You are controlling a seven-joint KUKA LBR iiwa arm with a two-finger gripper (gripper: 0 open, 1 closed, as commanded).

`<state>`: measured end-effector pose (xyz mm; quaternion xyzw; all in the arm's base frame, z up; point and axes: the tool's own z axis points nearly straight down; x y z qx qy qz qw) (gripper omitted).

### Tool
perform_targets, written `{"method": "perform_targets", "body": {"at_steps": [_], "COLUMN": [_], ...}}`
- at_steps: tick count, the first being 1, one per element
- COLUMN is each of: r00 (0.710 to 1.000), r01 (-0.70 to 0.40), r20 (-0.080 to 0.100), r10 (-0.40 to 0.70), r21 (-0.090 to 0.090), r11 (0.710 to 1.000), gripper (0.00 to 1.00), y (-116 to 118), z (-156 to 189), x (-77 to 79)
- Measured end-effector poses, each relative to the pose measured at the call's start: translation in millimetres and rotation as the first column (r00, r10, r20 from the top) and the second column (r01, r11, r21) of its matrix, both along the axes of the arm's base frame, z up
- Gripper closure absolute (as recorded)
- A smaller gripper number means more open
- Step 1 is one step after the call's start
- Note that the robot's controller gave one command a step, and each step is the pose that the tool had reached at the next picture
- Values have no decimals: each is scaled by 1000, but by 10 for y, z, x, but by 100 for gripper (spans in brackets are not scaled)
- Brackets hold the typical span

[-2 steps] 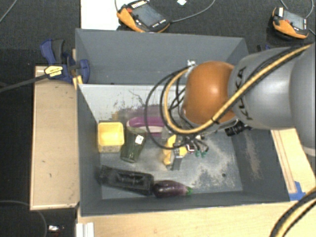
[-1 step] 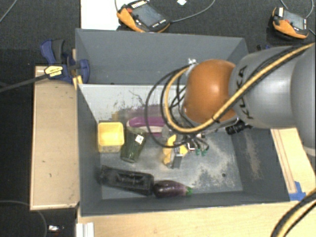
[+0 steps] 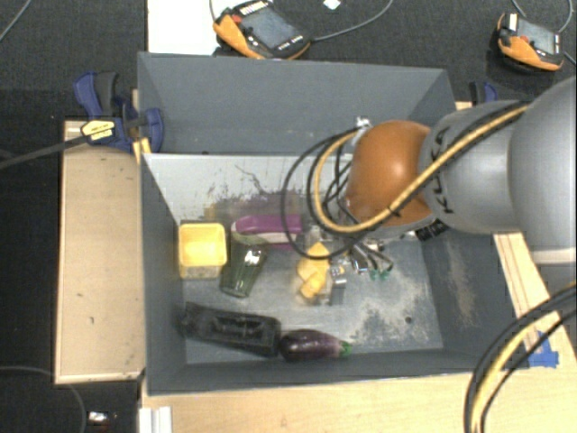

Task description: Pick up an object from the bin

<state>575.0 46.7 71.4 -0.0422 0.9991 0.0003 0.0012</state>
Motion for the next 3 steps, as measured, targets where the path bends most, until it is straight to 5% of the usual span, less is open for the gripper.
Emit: {"method": "perform_targets", "body": {"at_steps": [1, 3], "r00": [1000, 991], "r01": [17, -137], "r20": [4, 8], "r10": [-17, 137], "r21": [3, 0], "r11": [1000, 991], "gripper": [0, 0], "y": [30, 182], "z": [3, 2], "x": [-23, 7]}}
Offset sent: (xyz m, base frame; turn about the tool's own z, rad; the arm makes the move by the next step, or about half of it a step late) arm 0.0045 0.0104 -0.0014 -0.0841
